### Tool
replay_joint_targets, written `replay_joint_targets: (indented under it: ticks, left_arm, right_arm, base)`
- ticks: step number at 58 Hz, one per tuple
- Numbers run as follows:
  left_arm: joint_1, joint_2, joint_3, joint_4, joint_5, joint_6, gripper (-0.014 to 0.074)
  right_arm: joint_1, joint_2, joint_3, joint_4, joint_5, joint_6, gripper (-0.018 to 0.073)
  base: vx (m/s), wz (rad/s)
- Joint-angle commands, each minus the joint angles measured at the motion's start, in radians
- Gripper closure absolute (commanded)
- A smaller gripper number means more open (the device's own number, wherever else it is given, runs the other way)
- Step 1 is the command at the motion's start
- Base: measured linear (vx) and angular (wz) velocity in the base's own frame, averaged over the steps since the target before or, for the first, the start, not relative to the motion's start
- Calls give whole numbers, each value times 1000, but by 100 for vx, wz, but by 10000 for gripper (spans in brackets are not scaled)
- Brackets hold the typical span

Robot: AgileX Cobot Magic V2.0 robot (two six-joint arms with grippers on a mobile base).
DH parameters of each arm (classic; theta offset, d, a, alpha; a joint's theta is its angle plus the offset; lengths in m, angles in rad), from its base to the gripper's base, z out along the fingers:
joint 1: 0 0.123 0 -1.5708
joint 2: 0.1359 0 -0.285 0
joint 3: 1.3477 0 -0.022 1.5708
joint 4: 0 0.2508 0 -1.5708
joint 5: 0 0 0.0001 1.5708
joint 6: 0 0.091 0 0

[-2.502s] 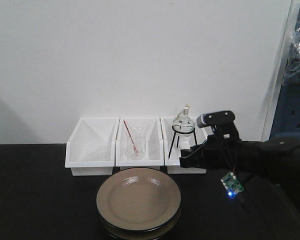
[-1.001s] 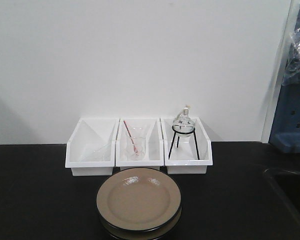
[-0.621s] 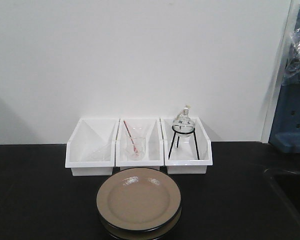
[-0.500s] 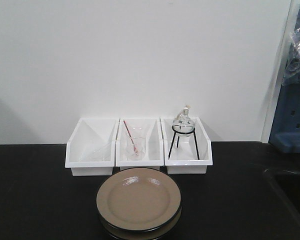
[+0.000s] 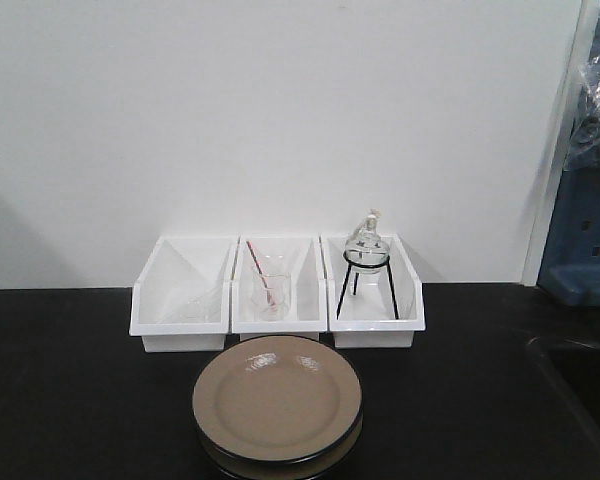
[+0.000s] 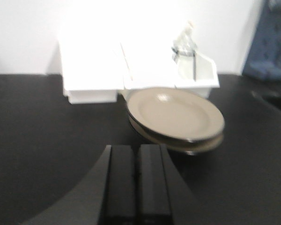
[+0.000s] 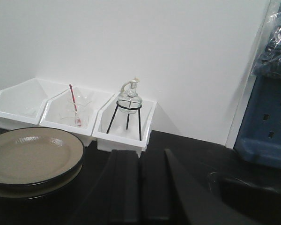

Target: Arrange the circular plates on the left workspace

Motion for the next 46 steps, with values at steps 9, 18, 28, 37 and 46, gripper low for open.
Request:
replay_joint_targets:
  ticks: [9, 18, 28, 37, 46]
  left_arm:
    - [-79, -50, -19, 208, -145, -100, 596]
    - [-151, -95, -19, 493, -196, -321, 596]
    - [-146, -190, 80, 649, -307, -428, 596]
    - [-136, -230, 252, 687, -393, -428, 594]
    - [-137, -233, 339, 756, -422, -442, 594]
  right_arm:
    - [-3, 6, -29, -11, -84, 1, 560]
    - [-3, 6, -29, -11, -84, 1, 560]
    - [-3, 6, -29, -11, -84, 1, 560]
    - [-3, 5, -29, -11, -83, 1, 560]
    - [-3, 9, -29, -11, -83, 1, 559]
  base:
    - [0, 0]
    - [0, 0]
    - [0, 0]
    - [0, 0]
    - [0, 0]
